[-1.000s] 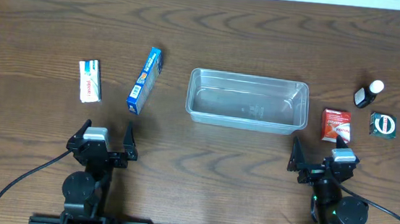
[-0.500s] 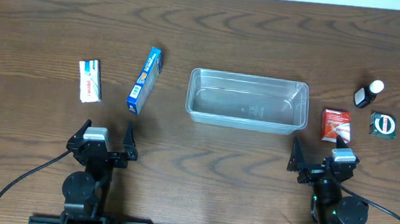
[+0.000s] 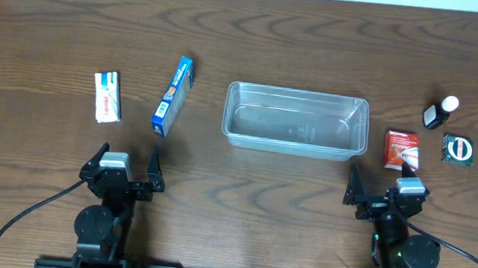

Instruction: Pack container

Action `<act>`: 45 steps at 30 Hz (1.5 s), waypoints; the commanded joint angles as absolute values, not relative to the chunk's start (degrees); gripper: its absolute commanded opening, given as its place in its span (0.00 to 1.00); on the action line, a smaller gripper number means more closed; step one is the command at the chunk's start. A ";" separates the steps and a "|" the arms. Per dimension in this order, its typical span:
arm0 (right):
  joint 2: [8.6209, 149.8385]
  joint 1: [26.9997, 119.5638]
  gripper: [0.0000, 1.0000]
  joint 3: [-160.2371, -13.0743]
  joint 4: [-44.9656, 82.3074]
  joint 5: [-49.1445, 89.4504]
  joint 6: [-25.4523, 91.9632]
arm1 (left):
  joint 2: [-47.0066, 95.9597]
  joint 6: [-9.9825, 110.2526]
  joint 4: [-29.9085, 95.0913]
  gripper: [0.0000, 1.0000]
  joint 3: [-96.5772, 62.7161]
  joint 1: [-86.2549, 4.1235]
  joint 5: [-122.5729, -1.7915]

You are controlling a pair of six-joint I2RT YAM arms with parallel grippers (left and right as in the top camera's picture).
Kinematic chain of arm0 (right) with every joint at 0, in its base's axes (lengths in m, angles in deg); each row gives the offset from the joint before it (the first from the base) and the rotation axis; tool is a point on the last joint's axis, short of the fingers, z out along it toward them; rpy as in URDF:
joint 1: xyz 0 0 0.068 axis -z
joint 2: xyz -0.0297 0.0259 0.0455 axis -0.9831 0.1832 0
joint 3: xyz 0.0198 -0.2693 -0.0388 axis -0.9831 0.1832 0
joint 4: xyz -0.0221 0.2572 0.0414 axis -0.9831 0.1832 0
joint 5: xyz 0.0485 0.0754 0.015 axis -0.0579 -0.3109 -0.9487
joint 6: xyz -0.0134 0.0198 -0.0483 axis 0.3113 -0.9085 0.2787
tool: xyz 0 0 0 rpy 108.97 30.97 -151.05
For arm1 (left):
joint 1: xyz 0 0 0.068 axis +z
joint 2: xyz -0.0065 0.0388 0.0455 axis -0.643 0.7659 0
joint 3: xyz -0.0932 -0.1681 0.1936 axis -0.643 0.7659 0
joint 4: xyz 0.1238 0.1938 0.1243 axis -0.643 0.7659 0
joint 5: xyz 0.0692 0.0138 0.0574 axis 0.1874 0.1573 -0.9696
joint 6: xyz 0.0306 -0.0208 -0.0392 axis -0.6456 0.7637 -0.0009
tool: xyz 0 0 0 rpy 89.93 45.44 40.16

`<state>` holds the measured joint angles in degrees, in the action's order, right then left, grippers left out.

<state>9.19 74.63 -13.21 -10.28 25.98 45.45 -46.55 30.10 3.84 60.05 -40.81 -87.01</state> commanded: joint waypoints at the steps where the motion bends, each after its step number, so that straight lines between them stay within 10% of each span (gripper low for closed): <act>1: 9.25 75.30 0.99 -13.10 -10.04 25.37 46.15 | -46.83 29.10 5.87 0.98 60.99 -40.51 -87.56; 26: 9.25 75.30 0.99 -13.10 -10.04 25.37 46.15 | -43.03 26.10 2.86 0.98 48.75 -40.57 -77.77; 45: 9.25 75.30 0.99 -13.10 -10.06 25.37 46.15 | 39.35 25.93 58.26 0.98 -30.70 -41.82 -77.79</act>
<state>9.39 74.63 -13.21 -10.28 25.98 45.47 31.90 26.56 56.82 -25.06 -41.51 -78.14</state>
